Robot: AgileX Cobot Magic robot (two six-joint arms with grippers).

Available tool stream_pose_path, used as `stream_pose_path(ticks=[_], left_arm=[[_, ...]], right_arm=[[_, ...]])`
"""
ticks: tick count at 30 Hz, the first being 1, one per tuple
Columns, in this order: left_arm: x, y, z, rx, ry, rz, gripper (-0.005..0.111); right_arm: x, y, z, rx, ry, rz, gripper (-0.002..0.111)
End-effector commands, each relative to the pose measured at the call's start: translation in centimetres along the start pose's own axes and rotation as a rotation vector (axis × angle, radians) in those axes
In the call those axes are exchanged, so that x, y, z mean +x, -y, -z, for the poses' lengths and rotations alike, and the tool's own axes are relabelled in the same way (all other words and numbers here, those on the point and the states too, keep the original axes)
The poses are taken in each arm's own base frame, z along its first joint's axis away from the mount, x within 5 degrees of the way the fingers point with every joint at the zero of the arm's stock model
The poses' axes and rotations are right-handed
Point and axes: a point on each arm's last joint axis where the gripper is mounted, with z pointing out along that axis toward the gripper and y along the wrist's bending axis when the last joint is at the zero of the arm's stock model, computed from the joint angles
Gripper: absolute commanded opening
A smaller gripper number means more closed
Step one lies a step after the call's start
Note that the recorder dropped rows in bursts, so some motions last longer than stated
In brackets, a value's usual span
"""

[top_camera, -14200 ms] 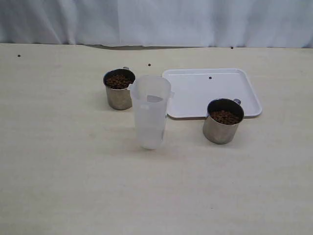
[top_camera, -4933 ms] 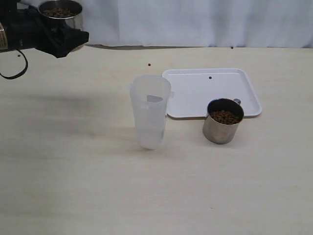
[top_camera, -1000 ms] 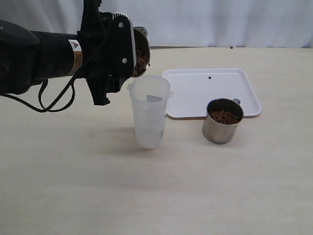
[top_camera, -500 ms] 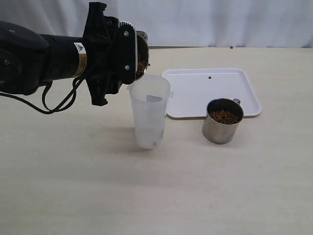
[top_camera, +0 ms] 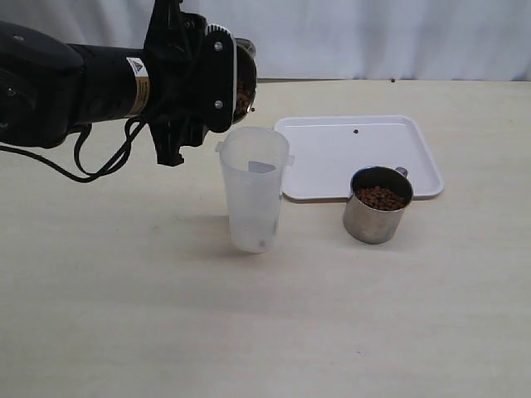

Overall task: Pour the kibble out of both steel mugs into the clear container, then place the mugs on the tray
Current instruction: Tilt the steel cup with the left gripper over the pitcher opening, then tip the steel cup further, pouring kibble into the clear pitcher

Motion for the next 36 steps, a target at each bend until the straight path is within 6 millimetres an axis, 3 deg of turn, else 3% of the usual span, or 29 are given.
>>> stream_pose_path(ticks=[1,13,18,36], left_arm=[[-0.4,-0.9,0.2,-0.024,0.017,0.004,0.000],[-0.4,-0.9,0.2,-0.026,0.014,-0.091,0.000],[-1.5,-0.7,0.4,-0.042,0.005,-0.145,0.000],[-1.3,-0.9,0.4,-0.054,-0.028,-0.198,0.000]], right_arm=[[0.1,0.0,0.0,-0.005,0.004,-0.003,0.005],[0.1,0.0,0.0,-0.005,0.004,-0.003,0.005],[0.1,0.0,0.0,-0.005,0.004,-0.003,0.005],[0.1,0.0,0.0,-0.005,0.004,-0.003,0.005]])
